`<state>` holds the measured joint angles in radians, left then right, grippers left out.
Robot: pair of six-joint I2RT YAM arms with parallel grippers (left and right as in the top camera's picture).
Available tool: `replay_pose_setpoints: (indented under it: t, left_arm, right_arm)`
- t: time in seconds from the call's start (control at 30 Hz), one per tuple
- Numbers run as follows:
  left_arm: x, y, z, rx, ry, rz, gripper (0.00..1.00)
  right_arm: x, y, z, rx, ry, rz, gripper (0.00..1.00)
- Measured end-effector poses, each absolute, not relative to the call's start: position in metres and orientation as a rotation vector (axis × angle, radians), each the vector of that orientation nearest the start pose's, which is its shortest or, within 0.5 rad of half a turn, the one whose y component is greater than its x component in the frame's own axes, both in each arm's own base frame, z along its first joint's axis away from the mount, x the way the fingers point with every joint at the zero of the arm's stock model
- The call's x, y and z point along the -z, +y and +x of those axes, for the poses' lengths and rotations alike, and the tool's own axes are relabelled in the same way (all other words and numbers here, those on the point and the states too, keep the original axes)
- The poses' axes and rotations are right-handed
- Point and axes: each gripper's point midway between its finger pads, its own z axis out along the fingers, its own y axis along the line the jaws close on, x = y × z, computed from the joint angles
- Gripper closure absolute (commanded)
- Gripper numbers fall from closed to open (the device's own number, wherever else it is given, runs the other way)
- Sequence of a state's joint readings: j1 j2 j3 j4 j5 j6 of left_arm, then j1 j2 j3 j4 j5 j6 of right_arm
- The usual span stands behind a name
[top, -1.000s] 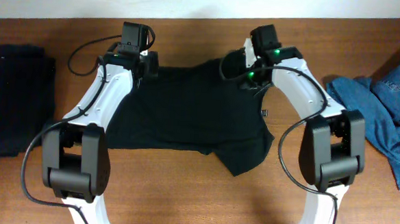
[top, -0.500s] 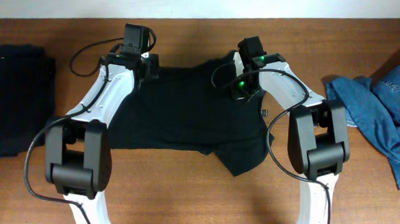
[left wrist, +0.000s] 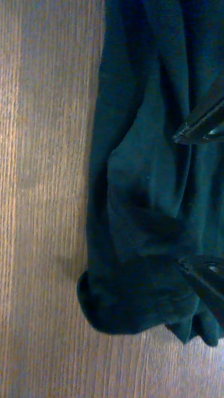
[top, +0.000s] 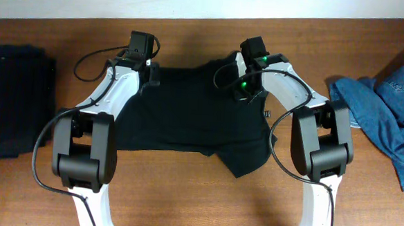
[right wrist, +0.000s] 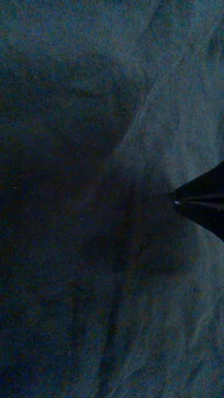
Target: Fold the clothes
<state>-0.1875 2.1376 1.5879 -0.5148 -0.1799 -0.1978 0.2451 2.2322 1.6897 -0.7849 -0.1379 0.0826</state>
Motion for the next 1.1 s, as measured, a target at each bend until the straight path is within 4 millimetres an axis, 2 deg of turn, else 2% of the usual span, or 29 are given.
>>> replay_pose_setpoints:
  t: [0.2, 0.8, 0.97, 1.0, 1.03, 1.1]
  left_arm:
    - [-0.048, -0.065, 0.519, -0.115, 2.597, -0.08, 0.43]
    - [-0.051, -0.064, 0.523, -0.123, 2.577, -0.085, 0.44]
    - [-0.041, -0.06, 0.518, -0.153, 2.607, -0.086, 0.44]
    - [-0.037, -0.06, 0.517, -0.157, 2.617, -0.085, 0.44]
    - [-0.033, -0.06, 0.516, -0.16, 2.624, -0.084, 0.52]
    - [-0.027, -0.06, 0.516, -0.163, 2.633, -0.086, 0.56]
  right_arm:
    - [-0.001, 0.139, 0.458, -0.258, 2.904, -0.262, 0.96]
    - [-0.001, 0.14, 0.458, -0.262, 2.897, -0.262, 0.96]
    - [-0.001, 0.139, 0.458, -0.262, 2.898, -0.262, 0.96]
    - [-0.001, 0.139, 0.458, -0.262, 2.897, -0.262, 0.96]
    - [-0.001, 0.139, 0.458, -0.262, 2.897, -0.262, 0.96]
    - [-0.001, 0.14, 0.458, -0.262, 2.897, -0.262, 0.96]
